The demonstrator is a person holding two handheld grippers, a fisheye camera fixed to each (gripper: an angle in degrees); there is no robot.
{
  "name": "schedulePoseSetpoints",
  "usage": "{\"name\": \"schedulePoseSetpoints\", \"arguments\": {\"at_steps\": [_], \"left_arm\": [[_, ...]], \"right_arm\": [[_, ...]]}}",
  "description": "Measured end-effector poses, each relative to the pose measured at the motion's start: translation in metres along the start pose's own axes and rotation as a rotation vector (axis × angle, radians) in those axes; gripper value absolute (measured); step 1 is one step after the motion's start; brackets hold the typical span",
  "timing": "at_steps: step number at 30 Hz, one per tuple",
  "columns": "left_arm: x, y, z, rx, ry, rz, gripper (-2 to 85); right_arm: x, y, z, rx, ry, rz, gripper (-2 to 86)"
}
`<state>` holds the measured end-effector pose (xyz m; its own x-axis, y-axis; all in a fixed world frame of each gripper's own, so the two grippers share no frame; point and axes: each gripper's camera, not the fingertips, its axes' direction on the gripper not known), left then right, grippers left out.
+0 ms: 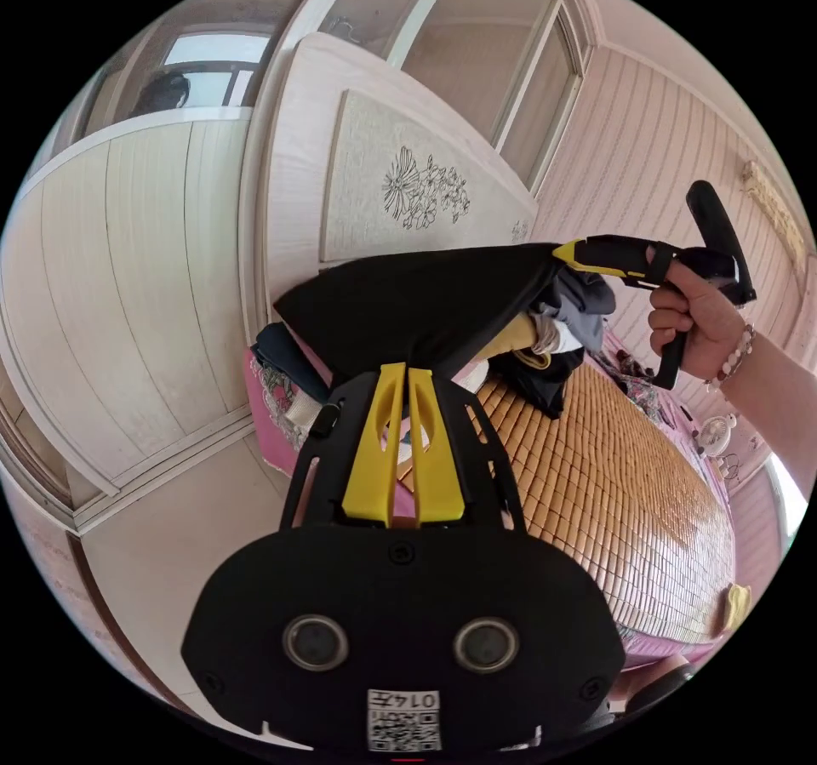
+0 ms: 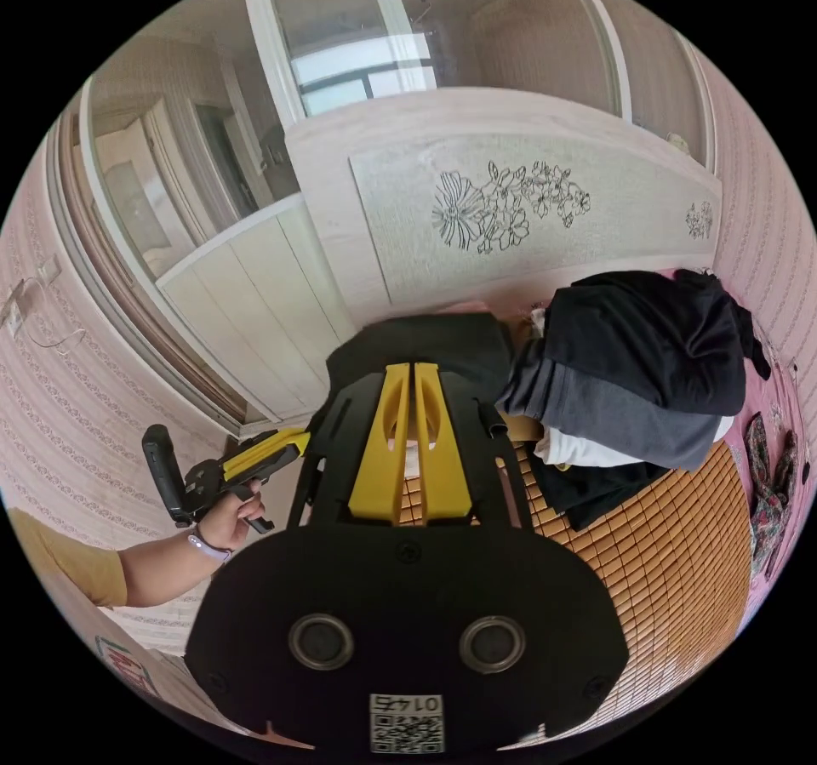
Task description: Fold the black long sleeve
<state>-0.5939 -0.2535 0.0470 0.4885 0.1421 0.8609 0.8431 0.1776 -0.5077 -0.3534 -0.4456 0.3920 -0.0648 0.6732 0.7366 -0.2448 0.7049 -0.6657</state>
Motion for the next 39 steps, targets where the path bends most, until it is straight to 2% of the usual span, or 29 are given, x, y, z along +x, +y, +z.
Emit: {"name": "schedulePoseSetpoints", "arguments": {"at_steps": [3,7,8,10,12,13,15,18,21,23,27,30,32,35,39], "left_arm": [[0.041,0.000,-0.053,0.133,0.106,0.077,-0.4],[0.125,0.031,-0.093,0.142,0.368,0.204,-0.4],[0.158,0.050,-0.098,0.103,0.485,0.238,-0.4],[0.209,0.085,-0.099,0.000,0.667,0.286,-0.4],[0.274,0.144,-0.083,-0.198,0.913,0.367,0.4],[0.288,0.159,-0.077,-0.265,0.971,0.396,0.7],[0.328,0.208,-0.056,-0.504,1.093,0.453,2.2],[0.344,0.241,-0.043,-0.563,1.009,0.501,4.1],[0.348,0.248,-0.022,-0.589,0.898,0.504,5.2],[0.350,0.246,-0.006,-0.616,0.836,0.506,5.2],[0.349,0.237,0.028,-0.589,0.692,0.489,5.2],[0.354,0.238,0.050,-0.593,0.624,0.503,5.3],[0.359,0.242,0.060,-0.581,0.612,0.513,5.4],[0.371,0.254,0.080,-0.605,0.599,0.539,5.6],[0.387,0.274,0.106,-0.614,0.606,0.556,6.3]], "right_arm": [[0.003,0.029,-0.105,0.201,0.009,-0.035,1.1],[0.064,0.140,-0.245,0.300,0.065,0.083,1.7],[0.073,0.162,-0.264,0.301,0.089,0.100,2.0],[0.107,0.258,-0.329,0.221,0.266,0.211,3.2],[0.135,0.337,-0.359,0.080,0.434,0.357,4.2],[0.148,0.389,-0.375,-0.030,0.508,0.454,4.8],[0.156,0.459,-0.396,-0.151,0.531,0.573,5.8],[0.142,0.533,-0.420,-0.186,0.469,0.687,6.2],[0.125,0.554,-0.414,-0.191,0.406,0.697,6.7],[0.119,0.543,-0.402,-0.180,0.368,0.659,7.0],[0.110,0.469,-0.360,-0.144,0.353,0.468,7.8],[0.117,0.414,-0.338,-0.098,0.285,0.419,8.5],[0.130,0.393,-0.325,-0.130,0.273,0.427,8.9],[0.160,0.383,-0.309,-0.284,0.309,0.495,7.7],[0.174,0.379,-0.403,-0.026,0.195,0.549,4.3]]}}
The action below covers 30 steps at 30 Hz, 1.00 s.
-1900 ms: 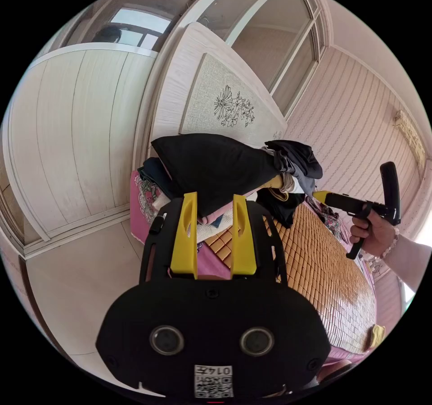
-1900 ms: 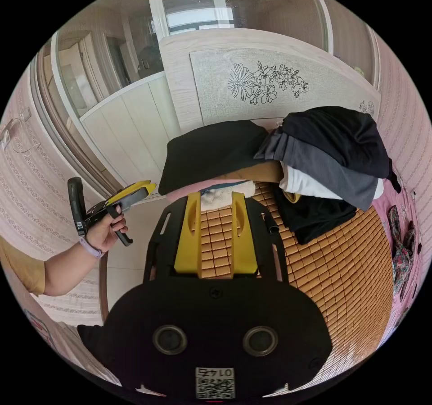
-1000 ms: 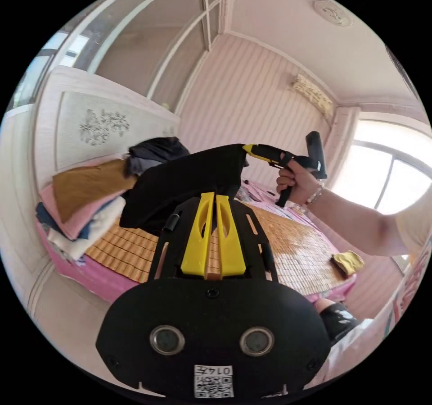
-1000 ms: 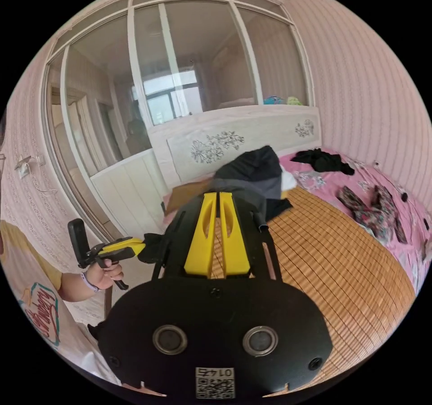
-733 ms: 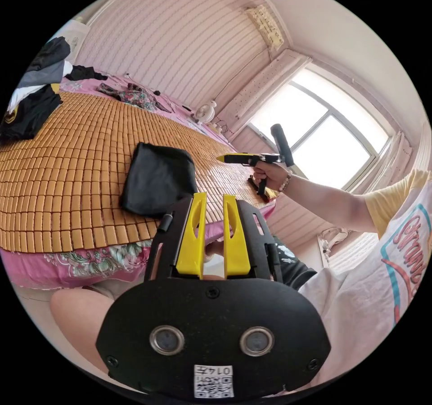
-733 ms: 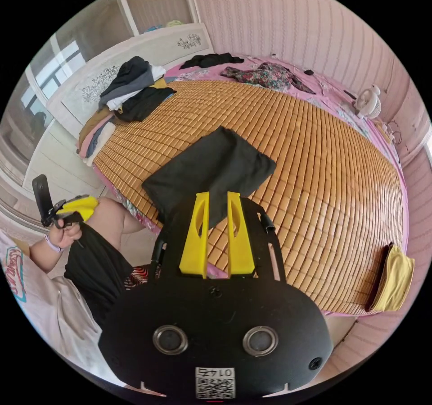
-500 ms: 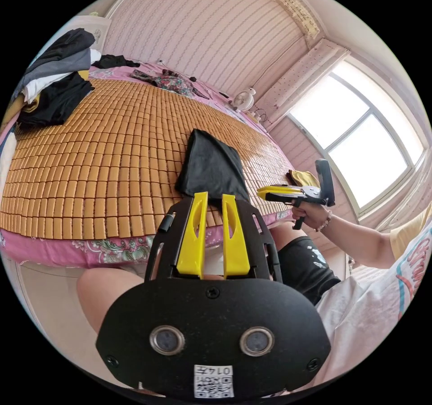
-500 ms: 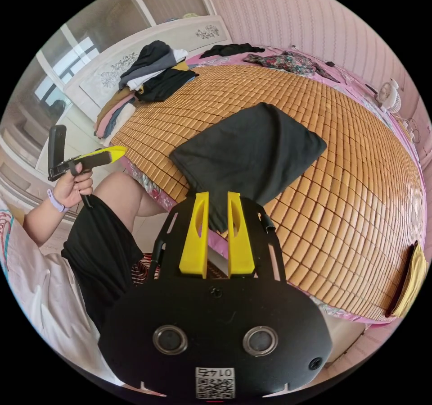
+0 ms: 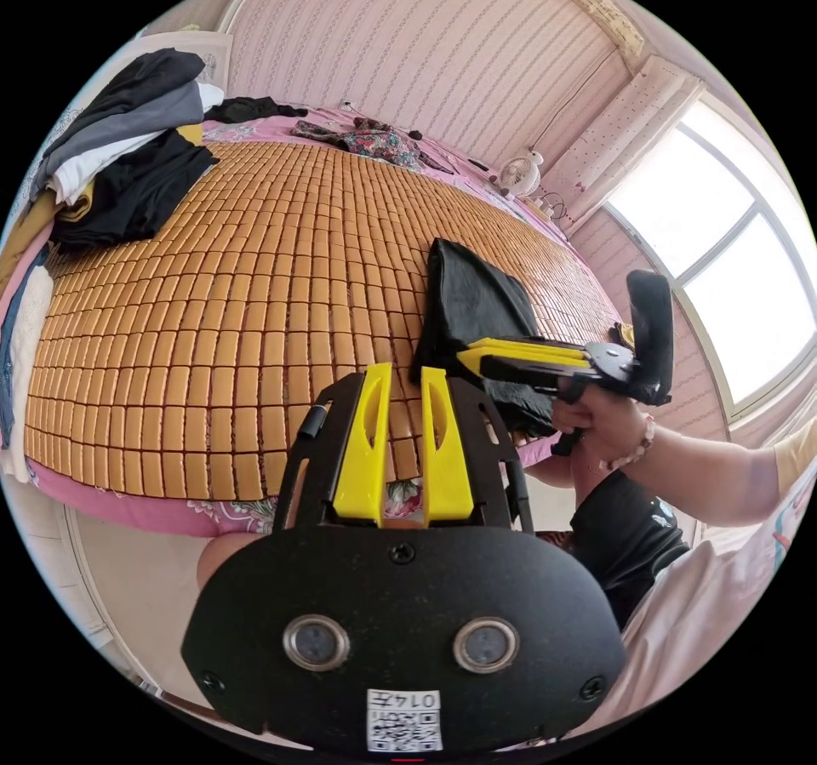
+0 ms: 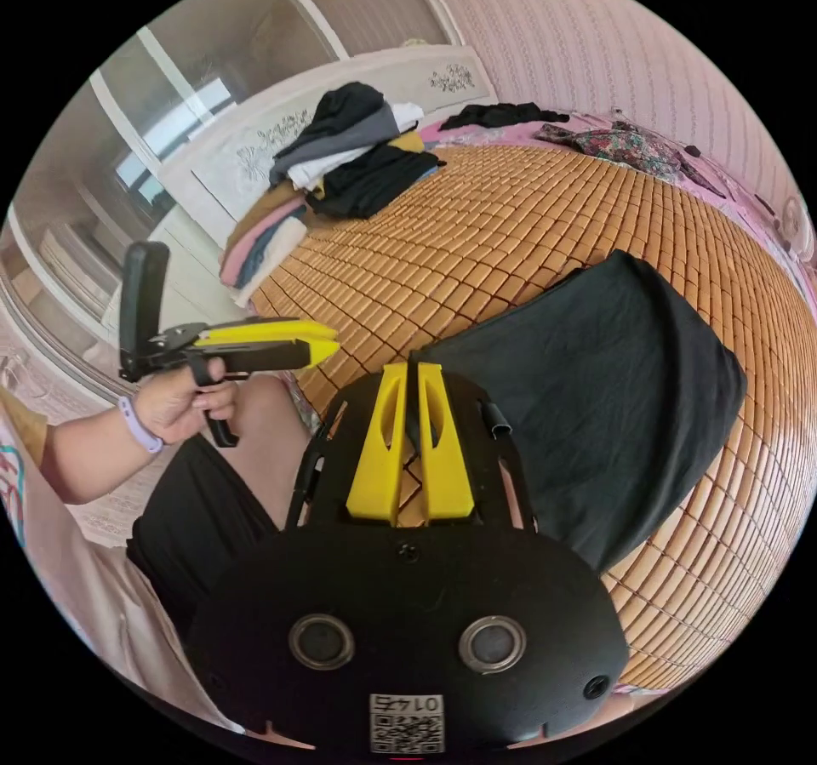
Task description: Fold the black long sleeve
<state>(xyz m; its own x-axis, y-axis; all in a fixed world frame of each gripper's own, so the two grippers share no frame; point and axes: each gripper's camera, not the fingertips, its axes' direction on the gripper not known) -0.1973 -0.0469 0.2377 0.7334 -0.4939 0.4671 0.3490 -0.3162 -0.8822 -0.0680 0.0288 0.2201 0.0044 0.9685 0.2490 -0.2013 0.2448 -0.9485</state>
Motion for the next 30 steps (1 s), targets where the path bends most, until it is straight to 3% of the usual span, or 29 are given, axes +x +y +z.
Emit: {"name": "schedulePoseSetpoints", "arguments": {"at_steps": [5,8,11,16,21,27,30], "left_arm": [[0.006,-0.006,0.045,0.009,-0.019,0.048,8.6],[0.016,-0.012,0.079,-0.023,-0.052,0.084,10.0],[0.025,-0.017,0.119,-0.146,-0.080,0.118,7.4],[0.044,-0.022,0.139,-0.139,-0.142,0.242,3.4],[0.049,-0.023,0.132,-0.081,-0.139,0.258,2.0],[0.048,-0.033,0.130,-0.075,-0.098,0.237,1.5],[0.051,-0.040,0.129,-0.071,-0.096,0.251,1.3]], "right_arm": [[0.056,0.012,-0.110,0.139,0.002,0.174,1.9],[0.100,0.039,-0.176,0.246,0.034,0.391,1.9],[0.129,0.074,-0.227,0.322,0.127,0.594,1.9],[0.141,0.111,-0.279,0.430,0.248,0.778,5.0],[0.134,0.082,-0.287,0.399,0.367,0.715,8.5],[0.133,0.020,-0.238,0.148,0.464,0.633,4.0],[0.118,0.011,-0.239,0.170,0.604,0.678,1.8]]}}
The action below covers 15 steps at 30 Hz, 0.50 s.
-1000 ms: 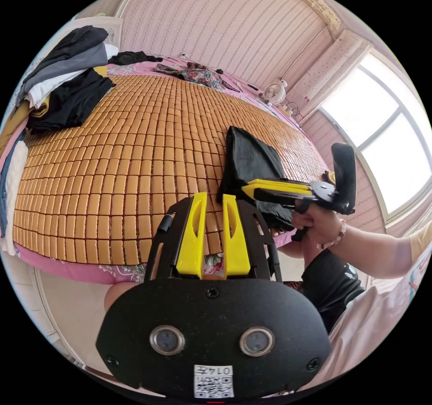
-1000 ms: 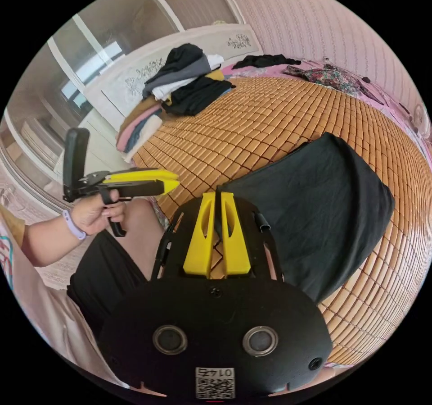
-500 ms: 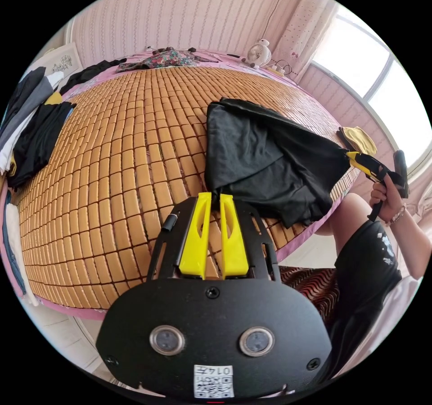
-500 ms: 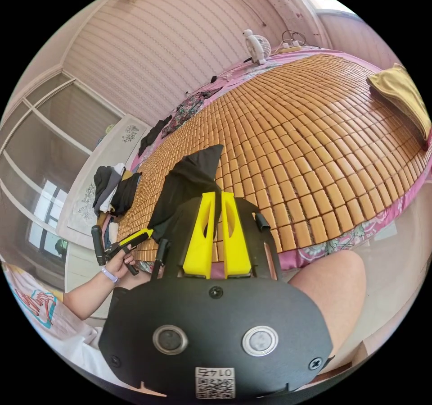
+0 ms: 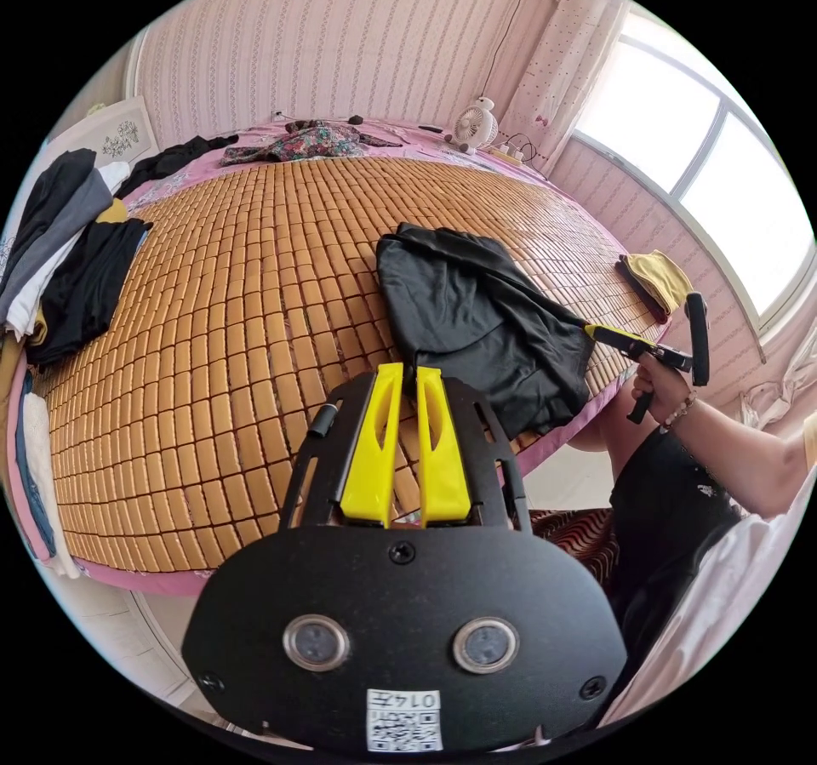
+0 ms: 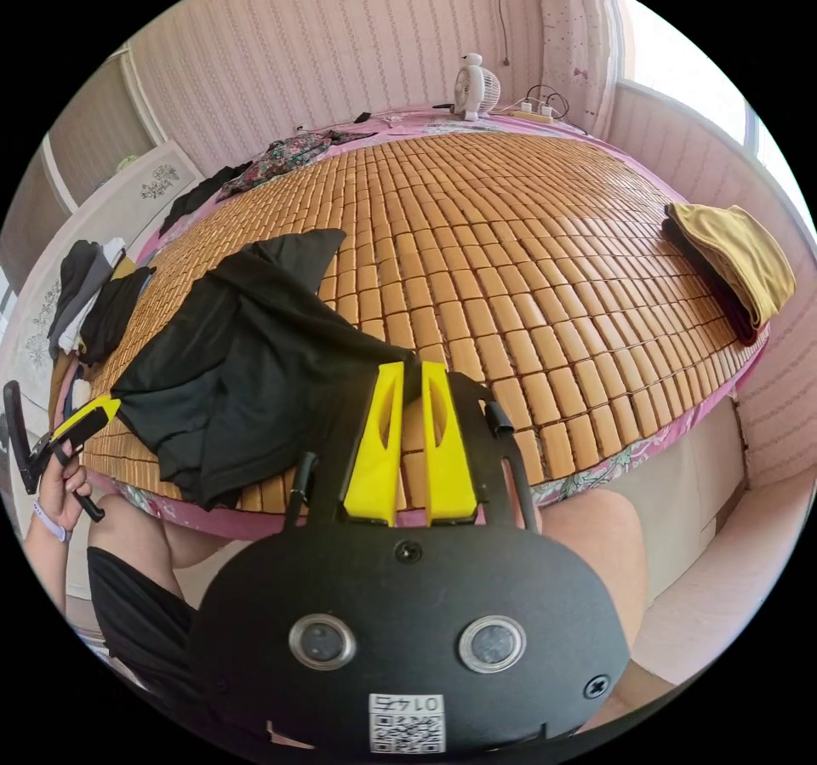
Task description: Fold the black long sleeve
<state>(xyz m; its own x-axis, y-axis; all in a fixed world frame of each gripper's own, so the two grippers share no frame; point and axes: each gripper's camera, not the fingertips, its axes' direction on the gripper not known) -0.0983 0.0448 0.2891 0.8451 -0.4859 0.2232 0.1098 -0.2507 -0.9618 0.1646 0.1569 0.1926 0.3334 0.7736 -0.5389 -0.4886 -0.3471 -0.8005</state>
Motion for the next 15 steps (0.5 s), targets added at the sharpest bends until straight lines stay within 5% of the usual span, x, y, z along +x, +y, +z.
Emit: {"name": "schedulePoseSetpoints", "arguments": {"at_steps": [8,15], "left_arm": [[-0.021,-0.043,-0.032,0.087,0.163,-0.053,0.7],[-0.045,-0.125,-0.100,0.293,0.214,-0.005,0.2]], "right_arm": [[0.011,-0.017,-0.042,-0.016,-0.237,0.096,0.8],[0.022,-0.033,-0.119,0.203,-0.317,0.211,0.6]]}}
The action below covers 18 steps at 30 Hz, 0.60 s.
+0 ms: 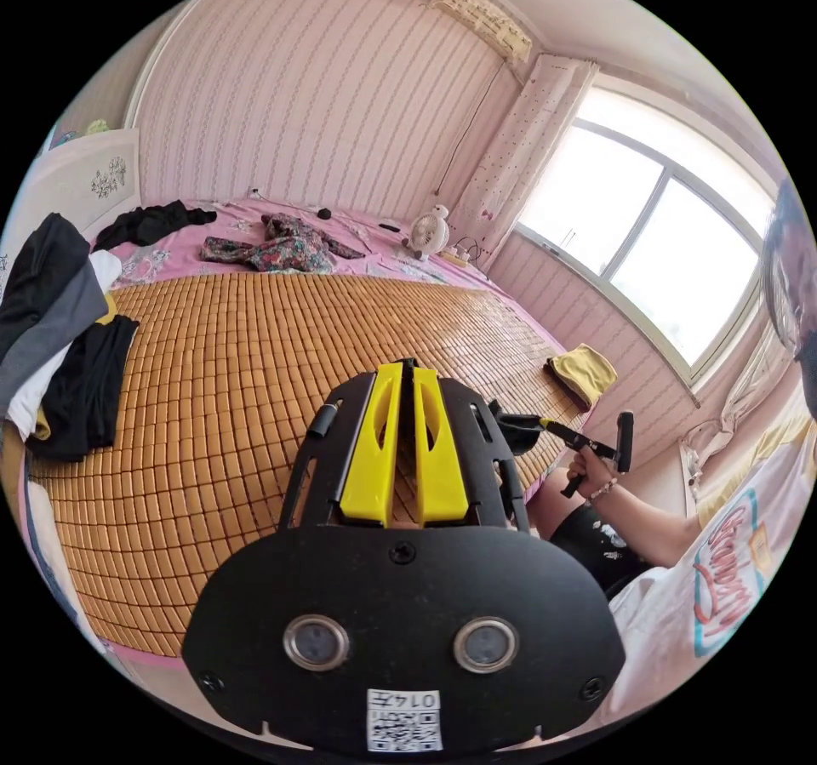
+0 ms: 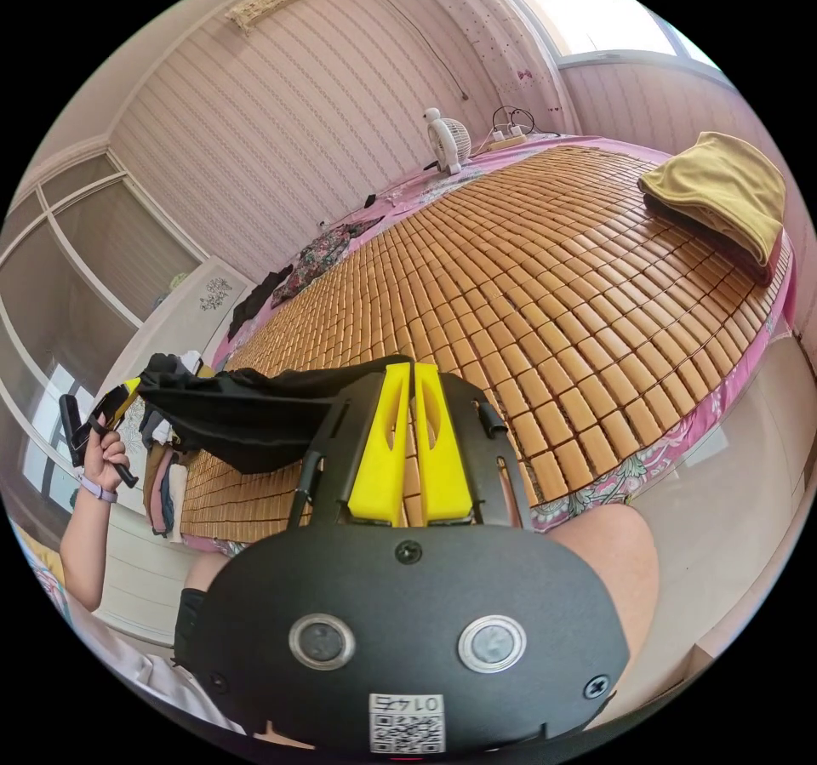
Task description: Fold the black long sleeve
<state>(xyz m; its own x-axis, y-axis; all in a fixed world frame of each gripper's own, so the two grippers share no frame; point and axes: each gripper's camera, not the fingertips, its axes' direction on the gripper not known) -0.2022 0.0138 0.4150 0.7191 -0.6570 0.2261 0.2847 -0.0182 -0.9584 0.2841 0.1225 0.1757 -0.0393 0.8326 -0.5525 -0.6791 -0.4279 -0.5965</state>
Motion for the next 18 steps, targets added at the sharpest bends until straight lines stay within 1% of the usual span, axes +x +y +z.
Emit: {"name": "schedulePoseSetpoints", "arguments": {"at_steps": [1,3,5,6,8,11,14,18], "left_arm": [[-0.004,-0.008,-0.001,0.018,0.016,-0.016,0.1],[-0.023,-0.025,0.006,0.077,0.054,-0.141,0.0],[-0.031,-0.023,0.024,0.076,0.015,-0.217,-0.1],[-0.032,-0.016,0.038,0.049,-0.004,-0.234,-0.2],[-0.030,-0.004,0.059,-0.016,-0.011,-0.241,-0.4],[-0.025,0.017,0.089,-0.113,-0.053,-0.253,0.8],[-0.020,0.022,0.116,-0.204,-0.069,-0.260,2.0],[-0.002,-0.001,0.146,-0.226,-0.147,-0.183,3.5]], "right_arm": [[-0.002,-0.002,-0.004,0.002,-0.008,0.003,0.6],[-0.006,0.000,-0.004,-0.018,0.012,0.001,0.6],[-0.011,0.004,0.003,-0.081,0.057,0.005,0.6],[-0.013,0.010,0.009,-0.128,0.085,0.008,0.6],[-0.017,0.020,0.014,-0.169,0.095,0.007,0.6],[-0.026,0.026,0.012,-0.177,0.085,0.018,0.6],[-0.041,0.029,0.015,-0.210,0.103,0.002,0.6],[-0.058,0.041,0.010,-0.222,0.102,0.016,0.6]]}}
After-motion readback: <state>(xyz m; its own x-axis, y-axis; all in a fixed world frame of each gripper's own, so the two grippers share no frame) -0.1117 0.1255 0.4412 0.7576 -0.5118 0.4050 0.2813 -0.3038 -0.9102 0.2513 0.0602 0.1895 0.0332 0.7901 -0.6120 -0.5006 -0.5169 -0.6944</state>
